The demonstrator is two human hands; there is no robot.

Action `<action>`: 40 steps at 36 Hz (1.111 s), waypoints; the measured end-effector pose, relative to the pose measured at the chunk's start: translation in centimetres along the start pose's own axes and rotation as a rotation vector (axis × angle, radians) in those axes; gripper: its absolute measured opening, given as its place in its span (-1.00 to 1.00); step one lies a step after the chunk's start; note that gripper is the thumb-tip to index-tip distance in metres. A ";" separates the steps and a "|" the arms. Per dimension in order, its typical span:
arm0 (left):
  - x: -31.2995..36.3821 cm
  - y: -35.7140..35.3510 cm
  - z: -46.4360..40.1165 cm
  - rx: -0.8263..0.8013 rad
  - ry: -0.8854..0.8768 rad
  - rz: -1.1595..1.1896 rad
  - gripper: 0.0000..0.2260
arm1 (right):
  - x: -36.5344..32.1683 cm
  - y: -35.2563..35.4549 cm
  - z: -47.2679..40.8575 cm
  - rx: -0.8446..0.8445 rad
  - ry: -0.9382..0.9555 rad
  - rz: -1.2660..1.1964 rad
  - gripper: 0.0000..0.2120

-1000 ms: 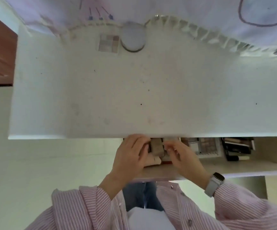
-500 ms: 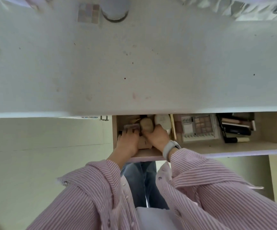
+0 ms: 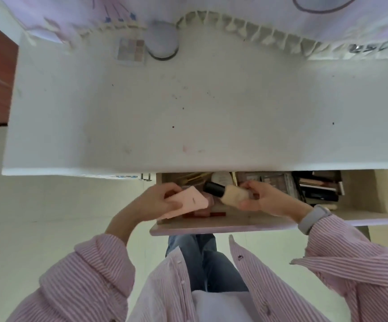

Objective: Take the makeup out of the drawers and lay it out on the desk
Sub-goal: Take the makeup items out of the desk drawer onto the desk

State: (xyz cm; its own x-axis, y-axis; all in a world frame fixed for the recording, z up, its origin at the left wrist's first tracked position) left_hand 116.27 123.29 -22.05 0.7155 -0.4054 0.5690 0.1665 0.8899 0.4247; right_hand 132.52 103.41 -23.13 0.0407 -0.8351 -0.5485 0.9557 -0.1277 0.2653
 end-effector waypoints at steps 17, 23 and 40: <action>9.5 12.6 -11.2 0.788 -0.017 0.582 -0.67 | -16.4 8.0 -8.5 0.616 0.060 -0.460 -0.77; 11.8 15.7 -15.0 0.898 -0.145 0.388 -0.67 | -18.9 10.5 -10.9 0.706 0.046 -0.482 -0.74; 9.4 8.1 -7.6 0.827 -0.567 -0.071 -0.68 | -13.8 6.6 -4.9 0.735 0.411 -0.254 -0.80</action>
State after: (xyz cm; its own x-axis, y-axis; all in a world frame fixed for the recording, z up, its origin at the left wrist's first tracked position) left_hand 129.49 128.29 -18.58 0.2572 -0.6837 0.6830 -0.4811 0.5224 0.7041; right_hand 139.73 116.66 -17.70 0.0892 -0.4940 -0.8649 0.5258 -0.7141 0.4621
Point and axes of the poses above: each hand's wrist, its own z-axis away from the middle knuckle, its own y-axis out of the back of the hand, x = y × z, the point moved 4 cm from there along -z, towards the middle knuckle, and after that the axes turned 3 degrees about x, right-handed, at the moved point
